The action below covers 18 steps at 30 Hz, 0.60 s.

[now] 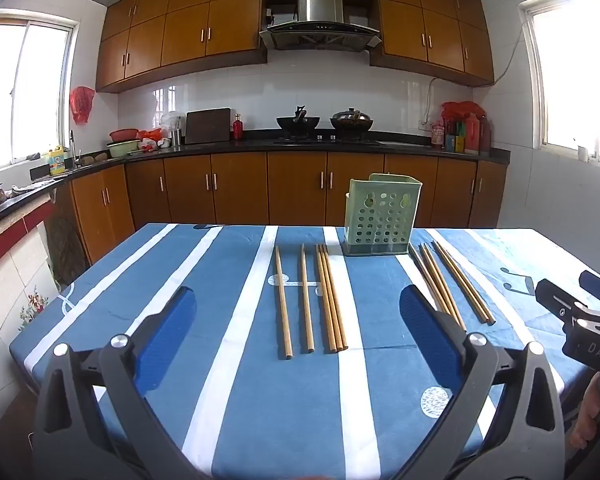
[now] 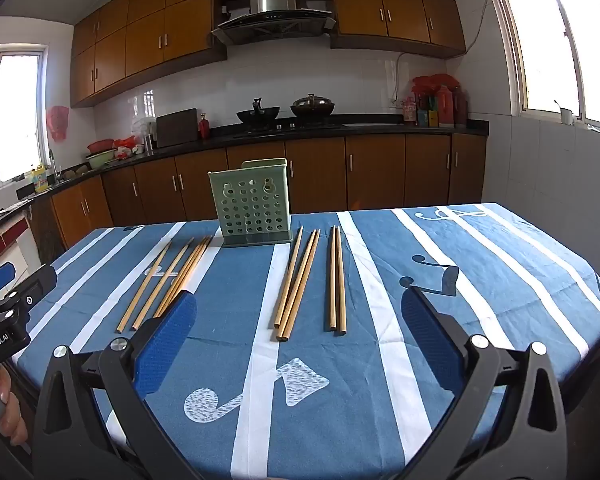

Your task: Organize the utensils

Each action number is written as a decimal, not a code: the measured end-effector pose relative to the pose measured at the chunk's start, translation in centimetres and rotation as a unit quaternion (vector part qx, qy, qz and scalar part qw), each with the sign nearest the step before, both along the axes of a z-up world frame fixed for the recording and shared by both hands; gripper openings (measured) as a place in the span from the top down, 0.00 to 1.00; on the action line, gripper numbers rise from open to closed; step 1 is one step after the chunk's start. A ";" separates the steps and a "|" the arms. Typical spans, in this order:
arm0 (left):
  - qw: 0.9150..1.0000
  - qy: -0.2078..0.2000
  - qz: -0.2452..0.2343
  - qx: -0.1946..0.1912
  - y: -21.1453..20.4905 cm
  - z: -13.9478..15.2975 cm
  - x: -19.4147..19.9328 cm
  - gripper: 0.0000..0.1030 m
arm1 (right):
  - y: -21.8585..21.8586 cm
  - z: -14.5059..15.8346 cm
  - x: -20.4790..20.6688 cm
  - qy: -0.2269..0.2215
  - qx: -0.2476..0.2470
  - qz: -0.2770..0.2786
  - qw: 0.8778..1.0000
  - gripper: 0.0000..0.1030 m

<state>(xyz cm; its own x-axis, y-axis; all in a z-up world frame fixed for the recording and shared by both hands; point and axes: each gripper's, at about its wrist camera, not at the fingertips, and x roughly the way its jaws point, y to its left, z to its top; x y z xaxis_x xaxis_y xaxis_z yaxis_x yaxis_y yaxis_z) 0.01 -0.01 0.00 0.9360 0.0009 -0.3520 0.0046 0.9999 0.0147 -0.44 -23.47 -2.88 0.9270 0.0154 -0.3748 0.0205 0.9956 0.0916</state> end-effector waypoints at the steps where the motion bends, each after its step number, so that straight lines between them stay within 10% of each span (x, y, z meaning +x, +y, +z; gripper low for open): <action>1: 1.000 0.000 0.000 0.000 0.0 0.0 0.0 0.04 | 0.0 0.0 0.0 0.000 0.000 0.000 1.000 0.02; 18: 1.000 0.001 -0.001 -0.001 0.0 0.0 0.0 0.04 | -0.1 0.0 -0.1 0.000 0.003 0.000 1.000 0.02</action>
